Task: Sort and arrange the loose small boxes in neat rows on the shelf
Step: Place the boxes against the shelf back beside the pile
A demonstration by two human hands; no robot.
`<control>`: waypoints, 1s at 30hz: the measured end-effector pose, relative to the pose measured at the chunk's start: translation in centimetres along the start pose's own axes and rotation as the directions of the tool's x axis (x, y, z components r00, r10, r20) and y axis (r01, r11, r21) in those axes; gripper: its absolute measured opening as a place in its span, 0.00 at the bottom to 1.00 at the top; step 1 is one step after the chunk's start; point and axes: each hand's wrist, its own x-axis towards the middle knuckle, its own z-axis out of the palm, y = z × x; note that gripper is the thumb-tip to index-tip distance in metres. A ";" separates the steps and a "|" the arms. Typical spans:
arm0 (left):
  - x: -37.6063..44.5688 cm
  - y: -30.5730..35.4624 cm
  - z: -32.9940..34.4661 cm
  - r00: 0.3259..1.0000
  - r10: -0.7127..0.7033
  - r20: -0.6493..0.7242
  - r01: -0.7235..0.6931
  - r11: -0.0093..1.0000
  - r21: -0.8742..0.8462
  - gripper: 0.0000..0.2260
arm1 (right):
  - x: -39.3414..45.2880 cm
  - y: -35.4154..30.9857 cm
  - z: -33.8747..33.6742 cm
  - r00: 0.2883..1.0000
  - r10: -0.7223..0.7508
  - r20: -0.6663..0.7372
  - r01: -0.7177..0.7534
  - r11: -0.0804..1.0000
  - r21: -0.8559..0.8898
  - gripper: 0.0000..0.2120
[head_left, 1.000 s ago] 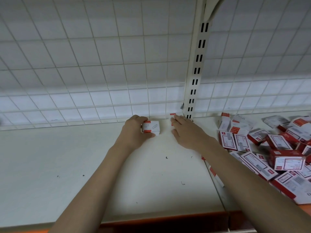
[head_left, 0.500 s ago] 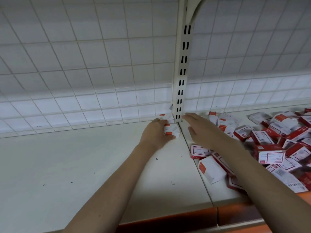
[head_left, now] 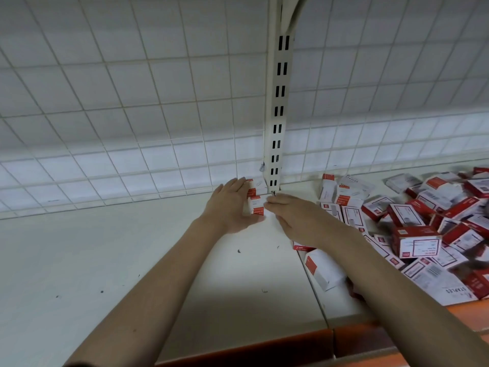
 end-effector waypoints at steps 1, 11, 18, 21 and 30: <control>0.1 -0.1 0.0 1.000 0.006 0.010 -0.006 1.000 0.005 0.39 | 0.1 0.0 0.1 1.000 0.001 0.000 -0.001 1.000 -0.002 0.21; -0.3 -0.5 -0.4 1.000 -0.001 0.024 0.002 0.999 -0.036 0.36 | 1.5 0.1 0.4 1.000 0.008 0.022 -0.007 0.999 -0.038 0.23; 0.0 -0.7 -0.2 1.000 0.006 0.030 -0.006 1.000 -0.020 0.35 | 1.6 0.1 0.2 1.000 0.004 -0.010 -0.004 0.999 -0.048 0.21; -0.1 -0.6 -0.4 0.999 0.011 0.031 -0.010 1.000 -0.025 0.34 | 1.6 0.0 0.2 1.000 0.014 -0.016 -0.015 0.998 -0.055 0.20; -0.1 -0.7 -0.5 0.999 0.000 0.051 0.002 0.999 -0.047 0.35 | 1.6 0.0 0.1 1.000 0.024 0.005 -0.024 0.999 -0.049 0.21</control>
